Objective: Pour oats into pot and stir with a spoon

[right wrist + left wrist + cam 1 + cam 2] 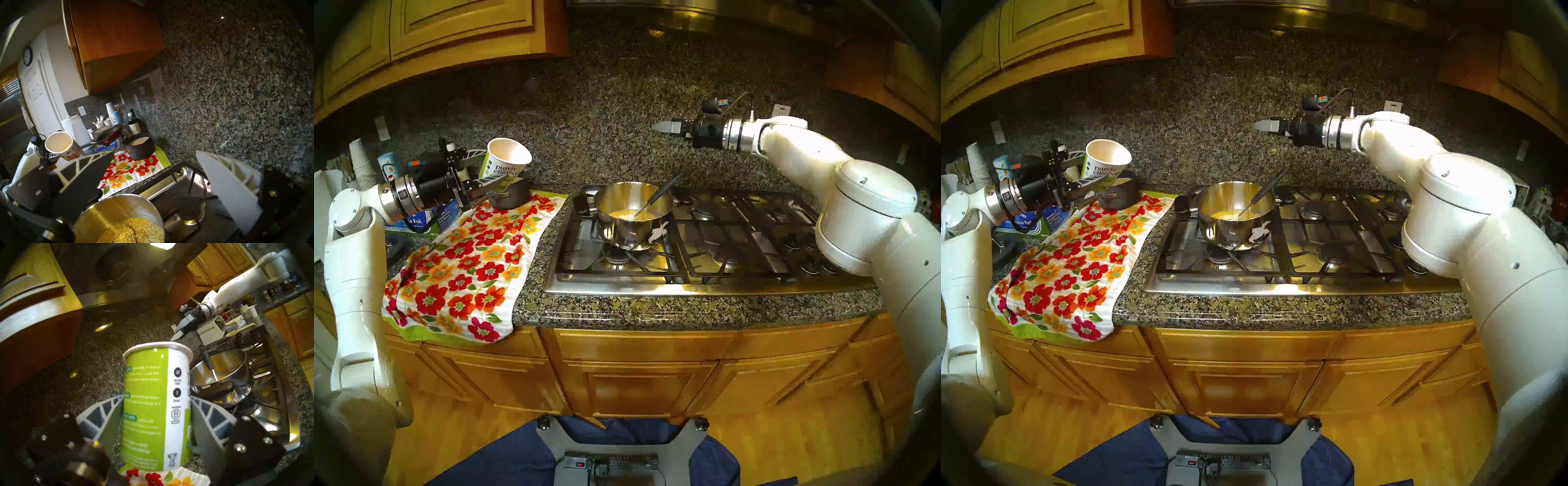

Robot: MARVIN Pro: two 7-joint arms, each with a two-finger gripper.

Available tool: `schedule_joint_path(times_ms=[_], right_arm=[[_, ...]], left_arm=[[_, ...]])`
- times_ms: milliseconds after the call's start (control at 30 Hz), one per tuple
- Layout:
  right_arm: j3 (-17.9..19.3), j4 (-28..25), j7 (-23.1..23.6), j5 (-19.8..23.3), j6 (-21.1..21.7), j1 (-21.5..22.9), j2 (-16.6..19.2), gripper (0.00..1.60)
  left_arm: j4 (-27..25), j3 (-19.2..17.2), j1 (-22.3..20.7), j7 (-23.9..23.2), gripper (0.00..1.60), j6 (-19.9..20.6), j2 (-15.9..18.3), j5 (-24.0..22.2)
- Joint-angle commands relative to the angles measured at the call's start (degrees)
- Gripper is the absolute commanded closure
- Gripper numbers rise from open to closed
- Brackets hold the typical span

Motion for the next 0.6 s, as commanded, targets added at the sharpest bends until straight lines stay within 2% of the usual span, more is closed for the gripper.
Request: schedule_joint_path(times_ms=[0, 267, 567], right_arm=[[0.6, -0.1, 0.0, 0.4, 0.1, 2.6, 0.1, 0.00], [0.6, -0.1, 0.0, 0.4, 0.1, 2.6, 0.1, 0.00], [0.6, -0.1, 0.0, 0.4, 0.2, 2.6, 0.1, 0.00]], left_arm=[[1.9, -3.4, 0.7, -2.8, 0.77, -0.6, 0.6, -3.8], [6.4, -5.2, 2.0, -3.0, 0.75, -0.4, 1.2, -5.7], [11.1, -3.9, 5.0, -3.0, 0.69, -1.4, 3.2, -8.8]])
